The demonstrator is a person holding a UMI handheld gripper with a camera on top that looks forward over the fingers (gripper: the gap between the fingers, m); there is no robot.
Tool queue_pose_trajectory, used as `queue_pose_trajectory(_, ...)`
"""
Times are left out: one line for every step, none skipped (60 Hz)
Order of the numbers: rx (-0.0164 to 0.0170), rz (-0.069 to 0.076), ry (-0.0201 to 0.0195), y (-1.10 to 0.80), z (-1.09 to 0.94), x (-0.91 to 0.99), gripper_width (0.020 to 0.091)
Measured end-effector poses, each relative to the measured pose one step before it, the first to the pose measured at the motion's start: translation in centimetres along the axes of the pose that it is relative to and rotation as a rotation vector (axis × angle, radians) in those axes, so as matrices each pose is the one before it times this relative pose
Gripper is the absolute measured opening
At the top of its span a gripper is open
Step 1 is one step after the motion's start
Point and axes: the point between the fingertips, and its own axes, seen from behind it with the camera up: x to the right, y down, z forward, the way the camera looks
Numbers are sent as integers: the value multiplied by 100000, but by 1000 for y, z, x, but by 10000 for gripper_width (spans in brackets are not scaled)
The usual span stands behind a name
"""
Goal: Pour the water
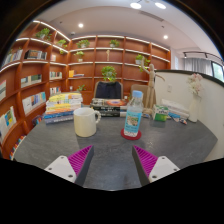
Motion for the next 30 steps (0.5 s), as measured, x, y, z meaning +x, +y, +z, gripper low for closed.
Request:
queue_pose_trajectory(45, 46, -533, 28, -190, -181, 778)
queue_pose_trajectory(22, 52, -584, 22, -226, -222, 780)
queue_pose_trajectory(169, 191, -733, 1, -229, -270, 780)
queue_pose_trajectory(458, 261, -931, -89, -203, -310, 779)
queue_pose_trajectory(780, 291, -1030, -163, -214, -320, 776)
queue_pose_trajectory(917, 254, -1023, -200, -218, -312, 776)
queue_pose_trajectory(759, 315, -996, -232, -21, -282, 774)
queue_pose_trajectory(795, 364, -784, -206, -222, -264, 773)
queue_pose_trajectory(571, 300, -531, -240, -203, -227, 772)
queue_pose_trajectory(401, 139, -467, -139, -195, -190, 772)
queue_pose_trajectory(218, -168, -271, -114, -159, -154, 772)
queue_pose_trajectory(127, -333, -147, -84, -158, -111, 772)
queue_pose_trajectory(195, -263, -83, -77, -144, -75, 772)
queue_pose_trajectory(226, -136, -42, -83, -141, -73, 772)
queue_pose_trajectory(190, -50, -47, -88, -100, -45, 772)
queue_pose_trajectory(85, 93, 122, -76, -107, -50, 772)
queue_pose_trajectory(-16, 102, 124, -38, -111, -30, 773)
queue_pose_trajectory(3, 17, 86, -52, -110, -11, 772)
queue_pose_trajectory(29, -43, 56, -70, -126, -28, 772)
queue_pose_trajectory(71, -109, -9, -79, -103, -26, 769)
queue_pose_trajectory(99, -144, -45, -86, -99, -27, 768)
queue_pose_trajectory(215, -33, -108, -107, -87, -58, 769)
queue_pose_trajectory(322, 134, -92, -107, -67, -45, 769)
queue_pose_trajectory(384, 178, -34, -128, -41, -45, 770)
queue_pose_trajectory(332, 159, -44, -132, -40, -30, 772)
queue_pose_trajectory(320, 78, -49, 21, -101, -116, 771)
queue_pose_trajectory(194, 17, -134, -31, -44, -87, 771)
queue_pose_trajectory(171, 55, -114, -59, -51, -50, 771)
queue_pose_trajectory(205, 162, -124, -42, -6, -62, 773)
queue_pose_trajectory(248, 159, -128, -70, -29, -53, 771)
